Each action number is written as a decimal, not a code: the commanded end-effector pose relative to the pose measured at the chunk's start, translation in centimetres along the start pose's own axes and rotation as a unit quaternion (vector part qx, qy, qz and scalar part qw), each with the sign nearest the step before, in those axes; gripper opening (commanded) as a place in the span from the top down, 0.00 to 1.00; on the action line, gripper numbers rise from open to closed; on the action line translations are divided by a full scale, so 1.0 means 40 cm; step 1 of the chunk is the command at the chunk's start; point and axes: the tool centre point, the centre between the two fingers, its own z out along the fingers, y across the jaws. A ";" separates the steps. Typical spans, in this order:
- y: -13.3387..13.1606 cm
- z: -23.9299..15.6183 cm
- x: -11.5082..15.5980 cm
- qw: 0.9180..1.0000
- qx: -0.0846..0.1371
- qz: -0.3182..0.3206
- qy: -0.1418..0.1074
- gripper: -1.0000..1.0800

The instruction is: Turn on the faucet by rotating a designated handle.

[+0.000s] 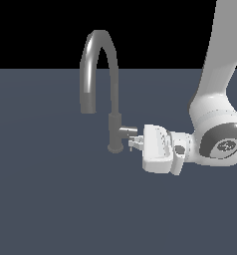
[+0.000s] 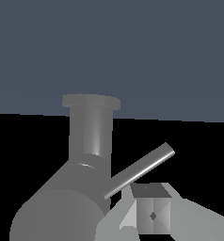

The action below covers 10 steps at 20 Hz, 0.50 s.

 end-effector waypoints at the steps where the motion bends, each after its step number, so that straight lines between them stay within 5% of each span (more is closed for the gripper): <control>1: 0.014 -0.001 0.071 1.000 0.004 0.019 0.007 1.00; 4: 0.013 -0.001 0.093 1.000 0.004 0.022 0.008 1.00; 5: -0.016 -0.008 0.018 1.000 0.002 -0.003 0.000 1.00; 10: -0.031 -0.006 0.064 1.000 0.003 0.007 0.003 1.00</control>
